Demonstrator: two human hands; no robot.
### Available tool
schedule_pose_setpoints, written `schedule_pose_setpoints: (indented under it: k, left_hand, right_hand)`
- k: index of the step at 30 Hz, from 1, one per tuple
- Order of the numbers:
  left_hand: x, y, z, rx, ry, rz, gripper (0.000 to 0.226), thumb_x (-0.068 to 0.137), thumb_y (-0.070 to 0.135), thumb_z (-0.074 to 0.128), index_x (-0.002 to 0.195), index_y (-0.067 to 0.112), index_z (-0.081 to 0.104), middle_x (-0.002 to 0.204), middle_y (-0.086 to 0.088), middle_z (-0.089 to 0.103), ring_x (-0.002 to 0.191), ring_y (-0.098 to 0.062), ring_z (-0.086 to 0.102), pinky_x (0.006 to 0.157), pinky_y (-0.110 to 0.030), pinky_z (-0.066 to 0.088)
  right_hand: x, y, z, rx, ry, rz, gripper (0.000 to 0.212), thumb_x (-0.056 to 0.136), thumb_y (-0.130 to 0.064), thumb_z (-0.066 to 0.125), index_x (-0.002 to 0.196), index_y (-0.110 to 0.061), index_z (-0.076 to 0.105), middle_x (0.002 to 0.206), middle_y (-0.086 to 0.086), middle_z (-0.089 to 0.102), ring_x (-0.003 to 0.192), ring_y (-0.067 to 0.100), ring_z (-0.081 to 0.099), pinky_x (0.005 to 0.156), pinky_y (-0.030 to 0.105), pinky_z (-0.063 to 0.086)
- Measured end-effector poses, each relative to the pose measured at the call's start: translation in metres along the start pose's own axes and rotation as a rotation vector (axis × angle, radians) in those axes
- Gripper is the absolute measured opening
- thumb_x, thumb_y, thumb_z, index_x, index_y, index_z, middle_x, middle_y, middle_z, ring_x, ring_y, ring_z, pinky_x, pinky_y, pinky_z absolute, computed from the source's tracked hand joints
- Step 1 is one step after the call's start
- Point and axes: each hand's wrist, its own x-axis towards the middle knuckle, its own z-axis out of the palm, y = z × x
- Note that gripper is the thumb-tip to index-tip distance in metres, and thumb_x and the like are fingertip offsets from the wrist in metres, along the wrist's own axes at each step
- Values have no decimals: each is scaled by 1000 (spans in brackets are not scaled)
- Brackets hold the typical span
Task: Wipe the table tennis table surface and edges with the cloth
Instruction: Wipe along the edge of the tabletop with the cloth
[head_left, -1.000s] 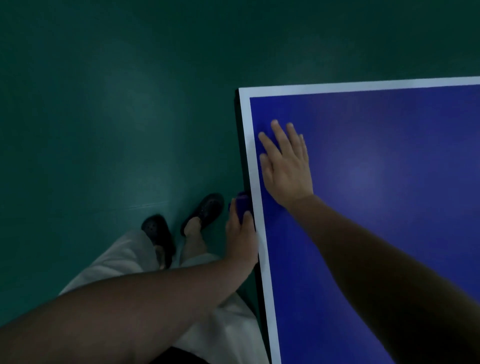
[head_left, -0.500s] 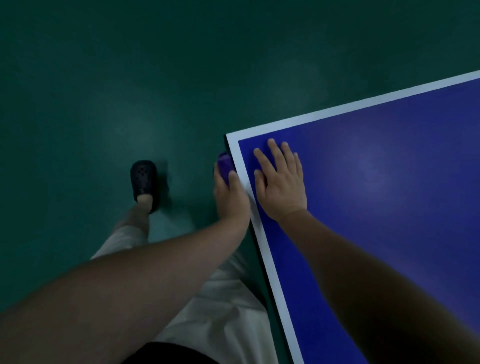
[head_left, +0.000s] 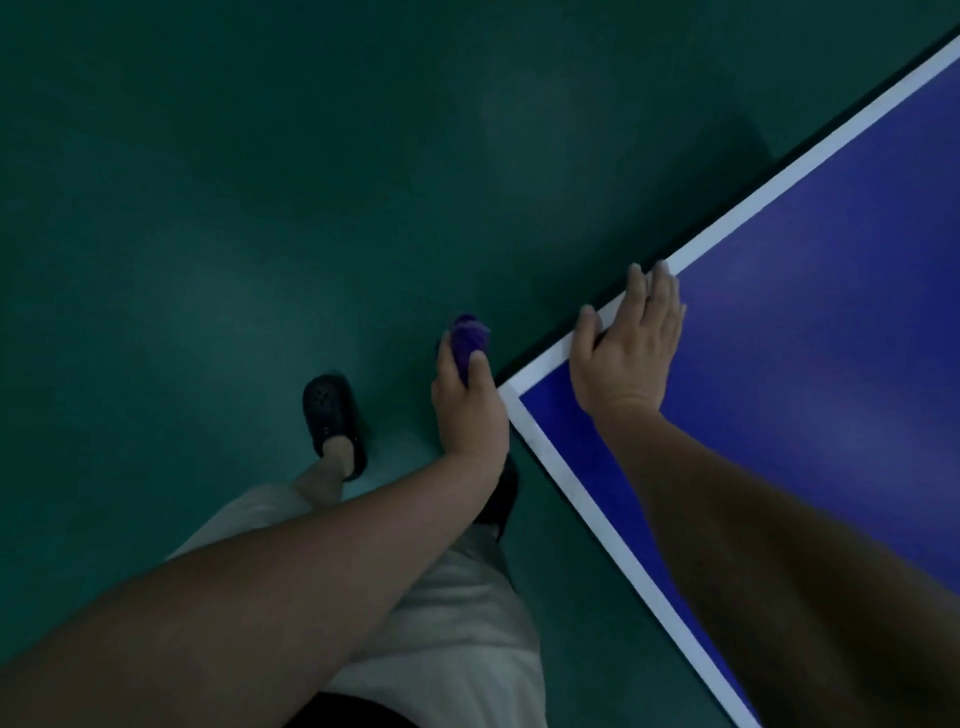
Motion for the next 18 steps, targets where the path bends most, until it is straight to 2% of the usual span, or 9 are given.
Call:
schedule_pose_setpoints:
  k: [2, 4, 6, 8, 10, 15, 18]
  left_hand:
    - [15, 2, -17, 208, -235, 97, 50, 101, 48, 41, 151, 44, 35, 139, 5, 46, 111, -8, 49, 92, -27, 38]
    - [32, 12, -25, 440, -463, 134, 53, 93, 58, 37, 146, 54, 32, 130, 10, 44, 103, -1, 47, 82, -20, 36]
    - [51, 30, -17, 630, -614, 112, 53, 88, 60, 35, 141, 60, 30, 129, 9, 44, 102, -5, 49, 82, -24, 39]
    - [66, 48, 3, 745, -701, 85, 53, 91, 56, 36, 144, 56, 31, 138, 3, 44, 111, -17, 53, 94, -39, 46]
    - [74, 62, 32, 780, -779, 125, 52, 99, 50, 39, 150, 48, 30, 144, -5, 43, 121, -25, 50, 105, -44, 43]
    - [71, 92, 110, 708, -853, 297, 53, 102, 40, 43, 154, 38, 32, 147, -13, 43, 129, -30, 49, 111, -44, 39]
    - [73, 87, 95, 697, -892, 342, 59, 96, 46, 40, 154, 36, 33, 146, -11, 44, 129, -25, 48, 109, -35, 36]
  right_hand:
    - [0, -1, -1, -33, -1, 20, 68, 100, -46, 35, 158, -13, 20, 168, 9, 7, 155, 24, -1, 126, 45, 2]
    - [0, -1, 0, -84, -6, 70, 67, 101, -44, 32, 158, -13, 20, 168, 9, 8, 155, 24, -1, 125, 48, 2]
    - [-1, -2, 1, -123, -21, 91, 66, 101, -43, 29, 159, -12, 20, 168, 8, 9, 155, 25, -1, 125, 51, 2]
    - [0, -1, 1, -135, -27, 82, 66, 101, -43, 26, 159, -12, 19, 168, 8, 8, 155, 25, -2, 124, 52, 3]
    - [0, 1, 1, -125, -20, 83, 66, 101, -43, 26, 159, -11, 20, 168, 8, 8, 155, 25, -2, 124, 52, 3]
    - [-4, 2, -1, -141, 34, 78, 66, 102, -41, 22, 157, -5, 26, 165, 11, 21, 155, 27, 8, 124, 52, 8]
    - [-4, 3, 0, -151, 33, 97, 66, 101, -39, 25, 156, -3, 28, 165, 13, 21, 155, 28, 10, 123, 54, 11]
